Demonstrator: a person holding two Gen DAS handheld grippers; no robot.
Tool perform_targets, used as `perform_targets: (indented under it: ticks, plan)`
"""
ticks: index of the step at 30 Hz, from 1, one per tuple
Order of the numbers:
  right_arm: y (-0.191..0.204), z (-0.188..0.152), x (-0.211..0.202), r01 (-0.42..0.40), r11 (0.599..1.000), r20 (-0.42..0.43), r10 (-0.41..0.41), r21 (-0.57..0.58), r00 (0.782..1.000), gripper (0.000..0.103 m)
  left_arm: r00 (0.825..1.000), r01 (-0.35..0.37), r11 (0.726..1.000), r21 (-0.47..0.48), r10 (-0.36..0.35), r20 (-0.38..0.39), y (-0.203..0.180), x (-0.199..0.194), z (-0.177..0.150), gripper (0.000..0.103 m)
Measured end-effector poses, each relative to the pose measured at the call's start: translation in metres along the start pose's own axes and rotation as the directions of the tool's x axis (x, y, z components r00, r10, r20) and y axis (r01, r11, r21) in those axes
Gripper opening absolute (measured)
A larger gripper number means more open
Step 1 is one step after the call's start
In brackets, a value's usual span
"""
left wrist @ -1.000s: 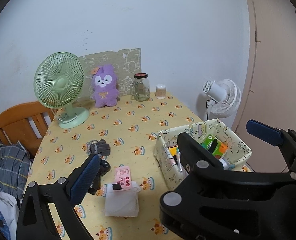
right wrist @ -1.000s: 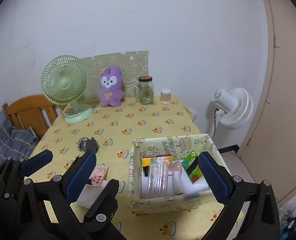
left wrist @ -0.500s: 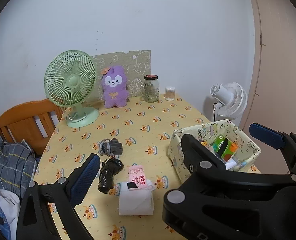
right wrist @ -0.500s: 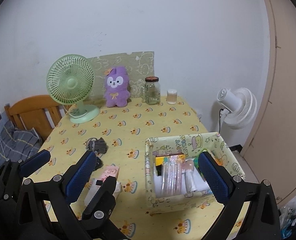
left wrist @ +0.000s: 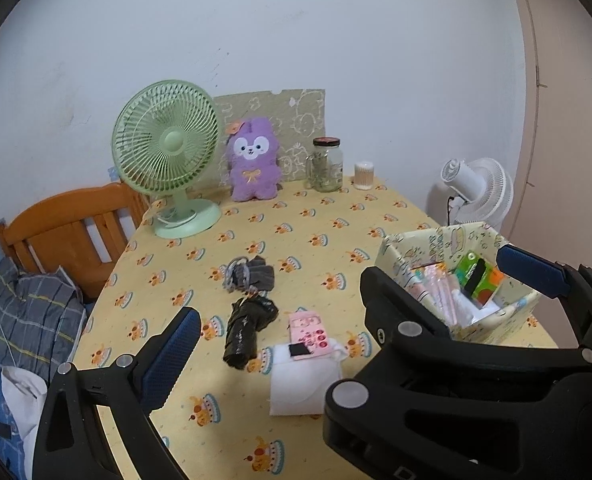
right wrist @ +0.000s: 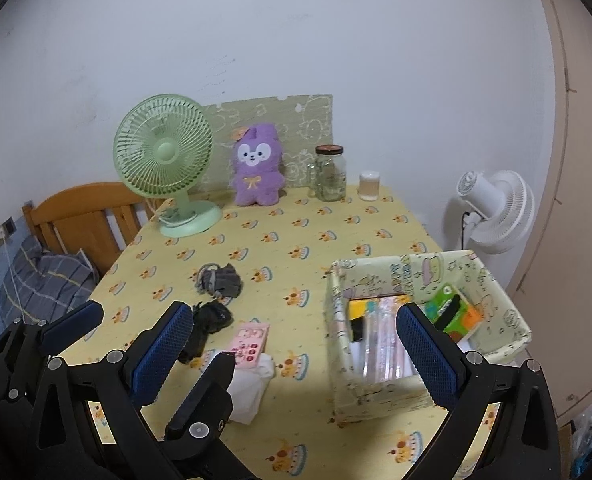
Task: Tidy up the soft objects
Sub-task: 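Withdraw both tools from the gift box toward the remaining table items, then grasp the black umbrella with the left tool while the right tool grasps the pink wipes pack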
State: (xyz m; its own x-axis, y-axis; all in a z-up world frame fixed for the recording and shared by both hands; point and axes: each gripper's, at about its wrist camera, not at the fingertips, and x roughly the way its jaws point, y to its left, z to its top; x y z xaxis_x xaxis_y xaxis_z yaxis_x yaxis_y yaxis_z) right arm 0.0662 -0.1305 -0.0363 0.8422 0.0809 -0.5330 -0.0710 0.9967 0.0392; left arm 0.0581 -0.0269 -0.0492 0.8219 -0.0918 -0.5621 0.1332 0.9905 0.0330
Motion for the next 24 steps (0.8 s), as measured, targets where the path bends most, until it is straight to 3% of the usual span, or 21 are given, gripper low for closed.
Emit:
perform_targets:
  ticks: [24]
  plan:
    - [0.034,-0.034,0.055,-0.093,0.995,-0.093,0.090,-0.023,0.992,0.102,0.993,-0.057,0.998,-0.042,0.052,-0.109,0.032,0.038,-0.036,0.097]
